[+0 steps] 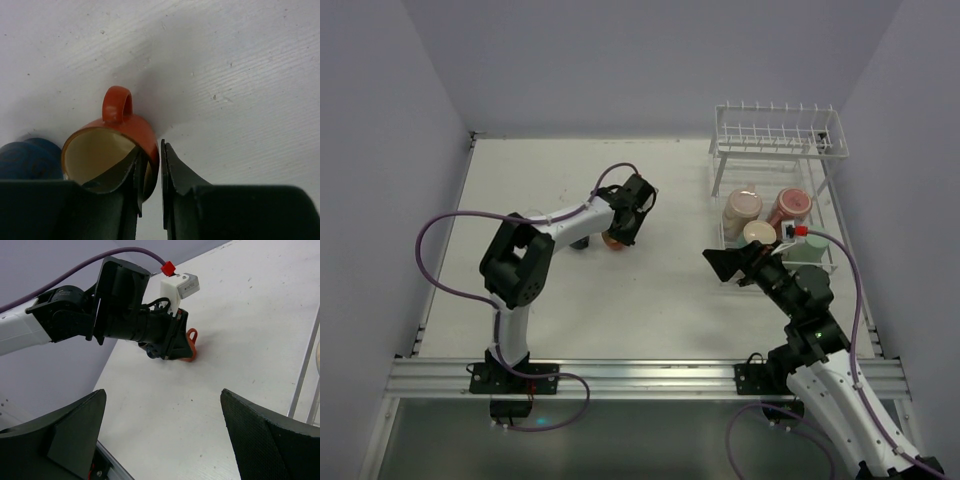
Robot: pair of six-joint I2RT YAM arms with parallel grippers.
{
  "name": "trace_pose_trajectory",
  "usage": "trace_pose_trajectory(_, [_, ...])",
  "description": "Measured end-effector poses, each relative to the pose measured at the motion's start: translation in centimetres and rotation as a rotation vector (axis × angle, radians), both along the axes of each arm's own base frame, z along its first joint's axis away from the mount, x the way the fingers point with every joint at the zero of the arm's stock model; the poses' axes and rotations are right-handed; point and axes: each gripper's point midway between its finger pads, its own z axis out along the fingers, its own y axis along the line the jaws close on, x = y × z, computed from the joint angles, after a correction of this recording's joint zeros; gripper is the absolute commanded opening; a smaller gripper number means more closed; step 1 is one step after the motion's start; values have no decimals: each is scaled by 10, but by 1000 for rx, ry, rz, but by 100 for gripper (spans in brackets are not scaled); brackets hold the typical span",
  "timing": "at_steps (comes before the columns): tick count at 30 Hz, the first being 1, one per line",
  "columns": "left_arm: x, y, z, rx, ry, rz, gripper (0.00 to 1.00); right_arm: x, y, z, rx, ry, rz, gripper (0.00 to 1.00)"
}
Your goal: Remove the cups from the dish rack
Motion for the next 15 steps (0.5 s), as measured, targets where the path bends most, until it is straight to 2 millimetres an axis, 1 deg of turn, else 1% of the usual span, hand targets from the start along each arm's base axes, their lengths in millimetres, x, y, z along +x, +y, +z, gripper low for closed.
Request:
trace_pose_trajectory(2, [1,4,0,21,-7,1,28,0,0,2,-3,-2,0,99])
trace_pose_trajectory(5, [4,8,1,44,-23,6,38,-1,-1,9,-6,-15,0,99])
trace_pose_trajectory(8, [6,11,2,62,-35,12,55,-2,-1,17,-10,-28,0,98])
trace_pose_trajectory(9, [7,12,2,67,-38,12,66,-2,-2,19,-14,-30,-4,98])
trace_pose_trajectory(11, [8,13,3,72,-46,14,75,-2,-4,25,-24,-42,-12,97])
trace_pose_trajectory(12, [9,13,5,72,-50,16,82,-2,-5,27,-28,-48,-16,97])
trace_pose_trajectory(13, [9,13,7,69,-57,17,85,-1,-7,30,-36,-54,-27,96])
trace_pose_trajectory(15, [12,11,21,41,-87,22,90,1,-12,36,-64,-64,-51,93])
